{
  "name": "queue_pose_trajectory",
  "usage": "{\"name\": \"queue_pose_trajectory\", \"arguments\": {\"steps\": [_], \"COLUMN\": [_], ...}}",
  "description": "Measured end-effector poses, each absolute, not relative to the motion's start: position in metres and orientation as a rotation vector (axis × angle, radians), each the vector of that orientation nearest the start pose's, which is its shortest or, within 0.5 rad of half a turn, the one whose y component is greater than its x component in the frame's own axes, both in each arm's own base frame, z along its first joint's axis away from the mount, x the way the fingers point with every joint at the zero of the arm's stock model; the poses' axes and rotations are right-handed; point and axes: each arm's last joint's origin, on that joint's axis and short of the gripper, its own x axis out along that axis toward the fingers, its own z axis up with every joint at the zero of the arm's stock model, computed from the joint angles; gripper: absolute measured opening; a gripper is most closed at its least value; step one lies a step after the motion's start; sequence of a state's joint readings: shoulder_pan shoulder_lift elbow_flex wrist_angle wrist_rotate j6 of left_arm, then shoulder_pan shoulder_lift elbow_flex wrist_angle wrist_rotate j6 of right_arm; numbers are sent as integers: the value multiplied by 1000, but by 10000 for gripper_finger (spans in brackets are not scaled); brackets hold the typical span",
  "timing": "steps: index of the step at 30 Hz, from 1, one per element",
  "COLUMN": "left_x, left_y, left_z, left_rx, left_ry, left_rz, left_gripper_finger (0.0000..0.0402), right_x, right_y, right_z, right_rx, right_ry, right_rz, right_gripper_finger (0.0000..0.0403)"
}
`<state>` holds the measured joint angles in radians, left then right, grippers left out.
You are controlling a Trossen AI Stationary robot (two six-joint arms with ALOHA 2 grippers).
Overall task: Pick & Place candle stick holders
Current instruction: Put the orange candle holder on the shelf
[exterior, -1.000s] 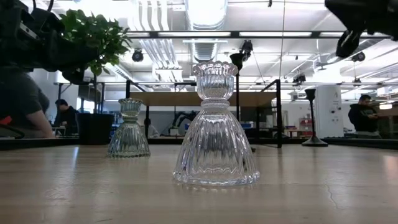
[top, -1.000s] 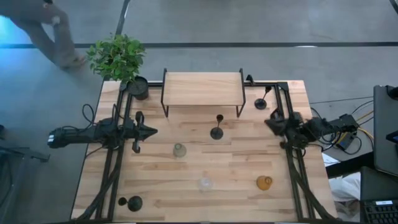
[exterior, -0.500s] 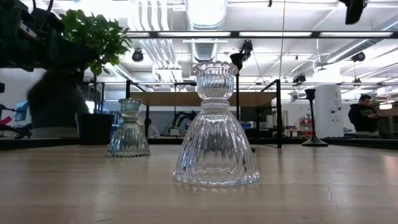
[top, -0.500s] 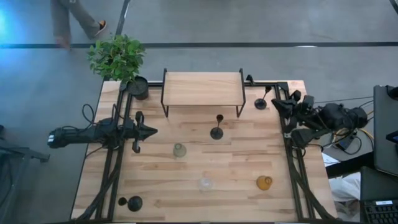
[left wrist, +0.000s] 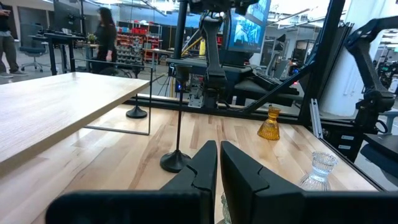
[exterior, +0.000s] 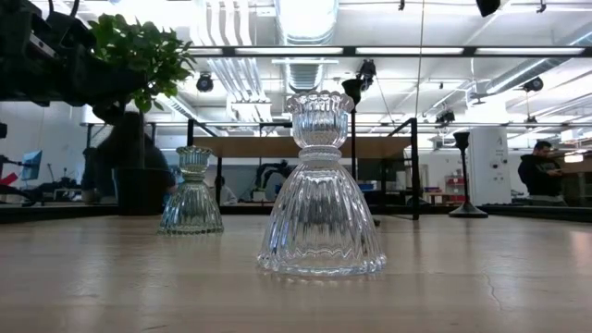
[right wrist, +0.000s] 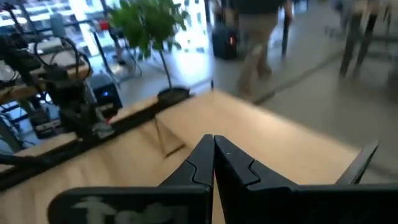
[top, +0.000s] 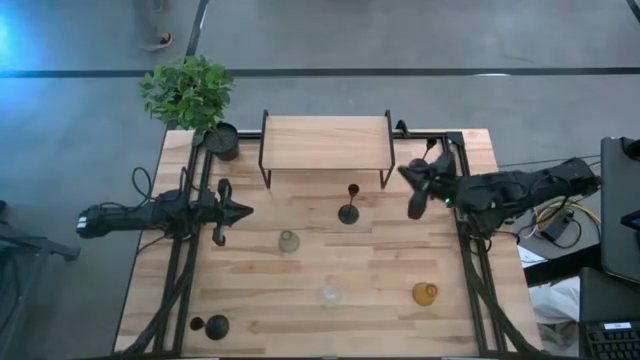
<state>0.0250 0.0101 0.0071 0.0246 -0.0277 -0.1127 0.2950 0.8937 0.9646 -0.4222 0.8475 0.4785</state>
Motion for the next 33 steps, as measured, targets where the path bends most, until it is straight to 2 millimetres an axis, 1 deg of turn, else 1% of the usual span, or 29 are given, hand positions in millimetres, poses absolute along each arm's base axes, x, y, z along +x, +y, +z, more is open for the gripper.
{"name": "queue_pose_trajectory", "arguments": {"steps": [2, 5, 10, 13, 15, 17, 20, 23, 28, 33], "left_x": [98, 98, 98, 98, 98, 98, 98, 98, 98, 98], "left_y": [3, 3, 3, 3, 3, 3, 3, 3, 3, 3], "left_z": [168, 168, 168, 168, 168, 168, 167, 167, 167, 167], "left_rx": [-113, -113, -113, -113, -113, -113, -113, -113, -113, -113], "left_ry": [-24, -25, -25, -25, -25, -25, -24, -23, -23, -19], "left_rz": [51, 51, 51, 51, 51, 51, 51, 51, 51, 51], "left_gripper_finger": [26, 26, 26, 26, 26, 26, 26, 26, 26, 26], "right_x": [185, 200, 216, 222, 225, 229, 236, 243, 254, 261], "right_y": [39, 50, 71, 84, 92, 98, 103, 107, 113, 116], "right_z": [349, 331, 307, 290, 281, 271, 254, 244, 233, 215], "right_rx": [304, 312, 362, 326, 322, 307, 250, 219, 236, 233], "right_ry": [230, 292, 319, 310, 282, 291, 331, 354, 356, 377], "right_rz": [-600, -650, -682, -726, -759, -769, -781, -792, -813, -844], "right_gripper_finger": [8, 8, 8, 8, 8, 8, 8, 8, 8, 8]}}
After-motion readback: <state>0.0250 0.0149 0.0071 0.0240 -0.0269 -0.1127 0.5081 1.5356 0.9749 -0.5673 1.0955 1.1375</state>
